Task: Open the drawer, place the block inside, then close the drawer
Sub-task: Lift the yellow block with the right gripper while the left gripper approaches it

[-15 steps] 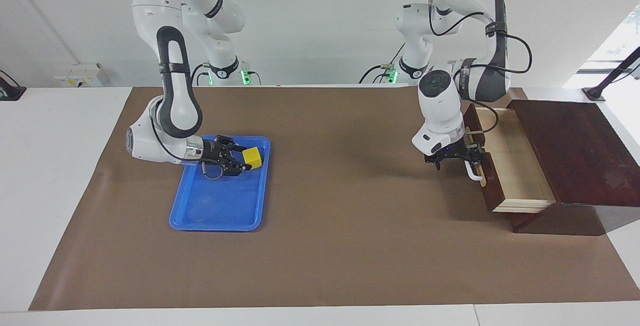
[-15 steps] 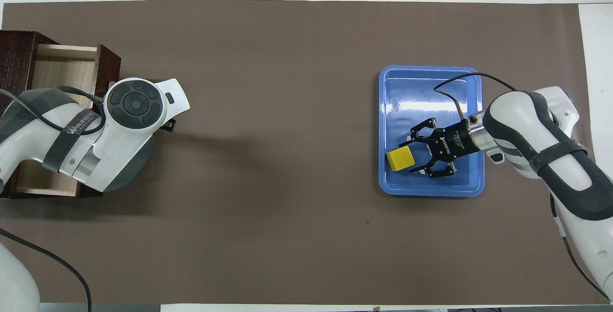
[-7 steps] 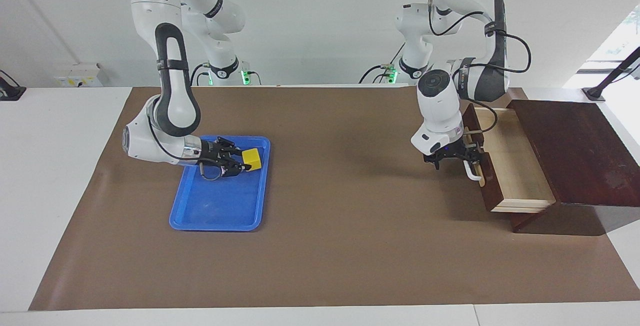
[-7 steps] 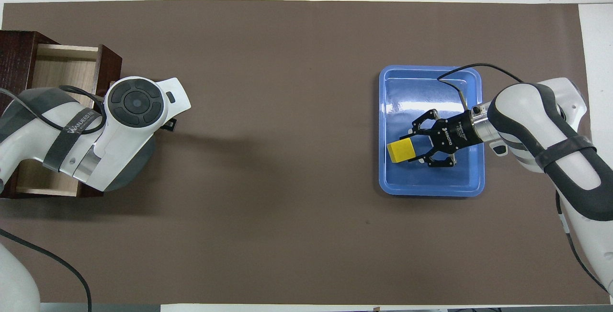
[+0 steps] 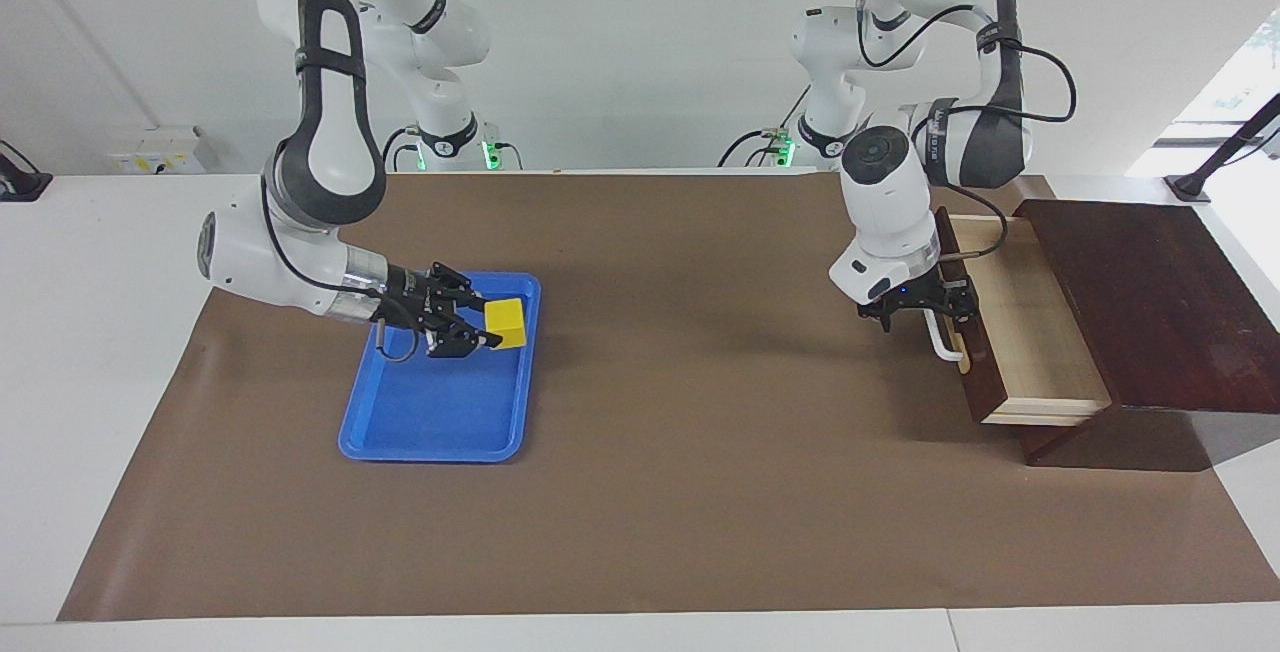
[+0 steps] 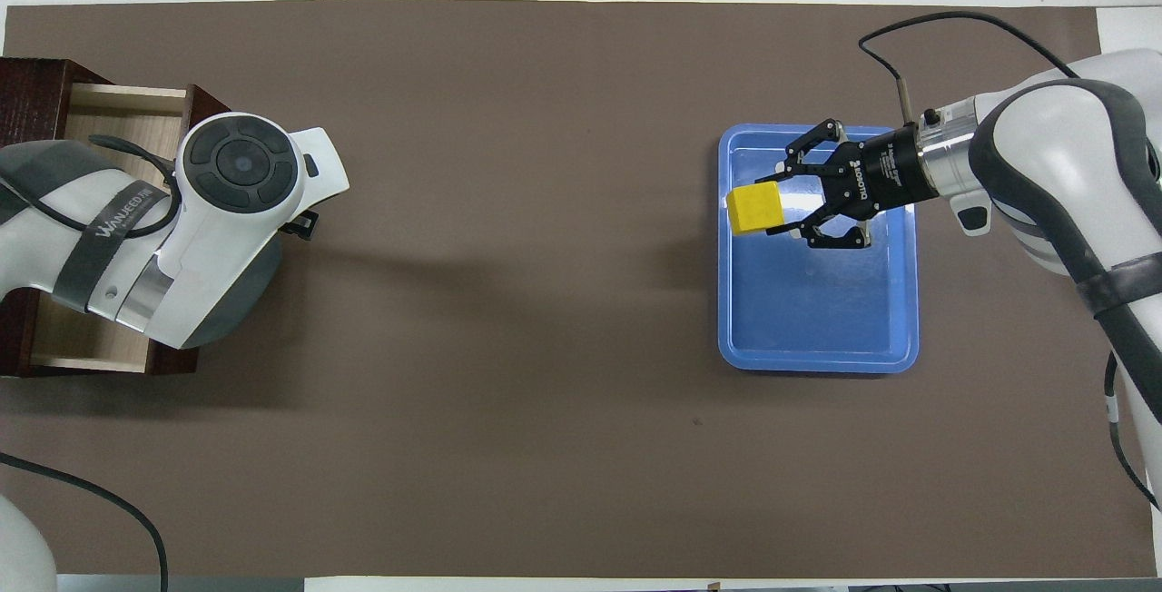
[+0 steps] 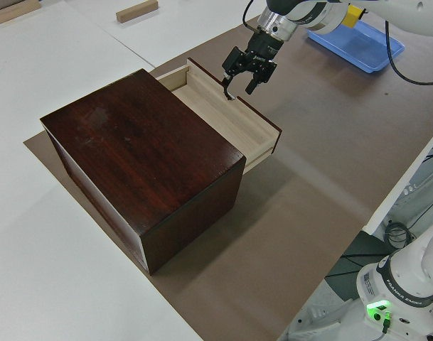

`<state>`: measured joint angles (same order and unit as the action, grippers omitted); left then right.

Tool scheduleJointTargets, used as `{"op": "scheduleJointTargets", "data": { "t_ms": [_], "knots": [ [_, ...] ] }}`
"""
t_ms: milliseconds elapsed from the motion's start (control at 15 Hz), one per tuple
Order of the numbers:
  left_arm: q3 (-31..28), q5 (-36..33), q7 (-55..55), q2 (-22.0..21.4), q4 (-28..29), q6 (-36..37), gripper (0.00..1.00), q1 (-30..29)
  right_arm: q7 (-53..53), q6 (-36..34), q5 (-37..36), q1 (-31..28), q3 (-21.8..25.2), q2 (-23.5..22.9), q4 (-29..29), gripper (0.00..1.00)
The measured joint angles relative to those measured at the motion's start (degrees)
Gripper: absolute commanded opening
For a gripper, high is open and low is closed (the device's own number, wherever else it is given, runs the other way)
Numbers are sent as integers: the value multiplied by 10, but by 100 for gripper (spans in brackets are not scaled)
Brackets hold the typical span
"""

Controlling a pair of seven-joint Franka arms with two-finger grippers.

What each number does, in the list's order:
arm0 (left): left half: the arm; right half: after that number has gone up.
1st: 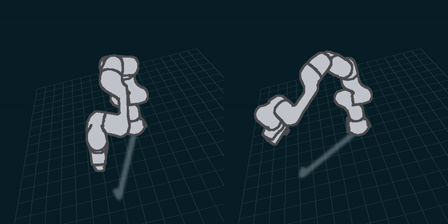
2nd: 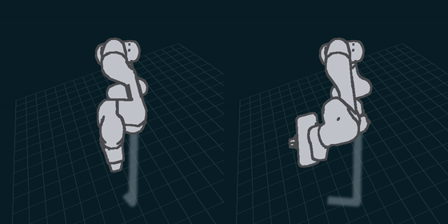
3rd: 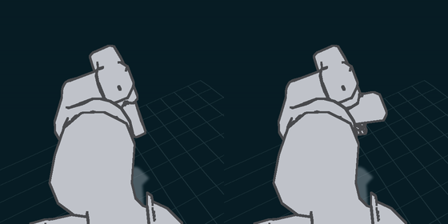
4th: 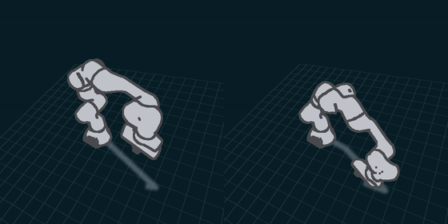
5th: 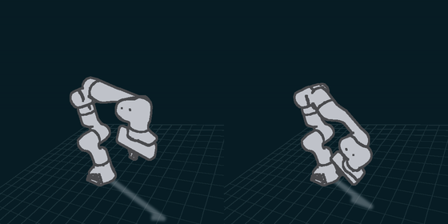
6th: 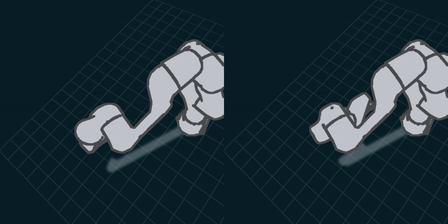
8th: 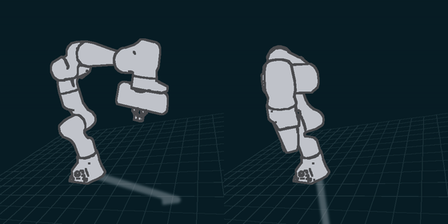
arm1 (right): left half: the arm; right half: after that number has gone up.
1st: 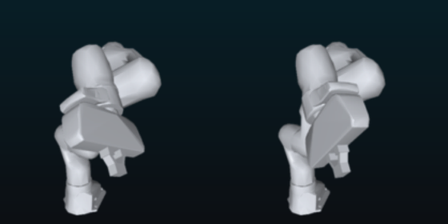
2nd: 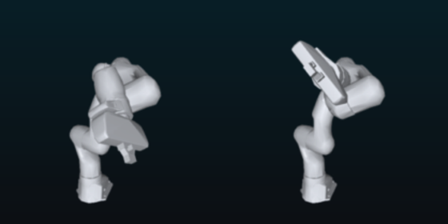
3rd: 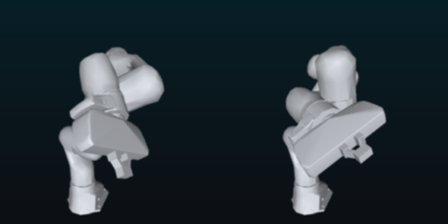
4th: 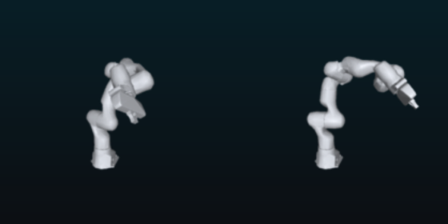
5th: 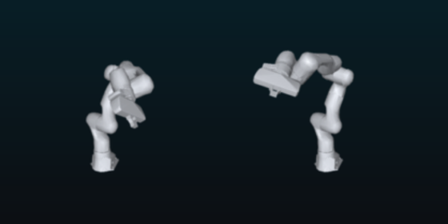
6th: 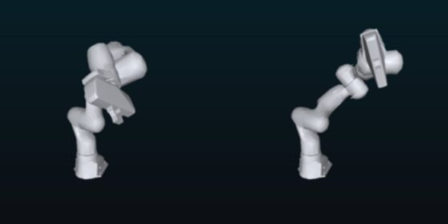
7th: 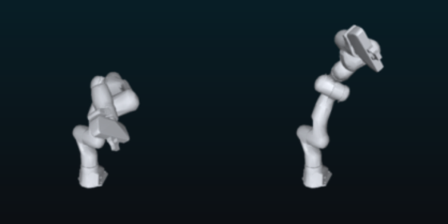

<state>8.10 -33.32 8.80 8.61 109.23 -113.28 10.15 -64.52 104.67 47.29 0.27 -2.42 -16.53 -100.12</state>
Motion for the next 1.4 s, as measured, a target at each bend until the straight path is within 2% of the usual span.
{"op": "scheduleJointTargets", "data": {
  "t_ms": [267,468,602,802,936,1203,1404],
  "knots": [
    [2,46,-12,-5,-51,53,100,1,-101,26,0,72,-2,2,58,0],
    [0,119,-9,-9,-99,84,100,1,-157,73,0,116,-3,2,70,0],
    [-3,151,29,-10,-124,94,100,1,-191,111,0,145,-3,-1,70,0],
    [-3,185,146,-10,-144,97,100,1,-245,169,8,190,-3,-9,69,0],
    [-1,215,241,-9,-151,97,100,2,-255,197,39,207,-3,-12,67,0],
    [2,265,437,-5,-169,110,100,22,-256,201,49,213,-3,-13,66,0],
    [2,287,596,22,-220,143,100,51,-256,199,49,213,-3,-13,66,0]
  ]
}}
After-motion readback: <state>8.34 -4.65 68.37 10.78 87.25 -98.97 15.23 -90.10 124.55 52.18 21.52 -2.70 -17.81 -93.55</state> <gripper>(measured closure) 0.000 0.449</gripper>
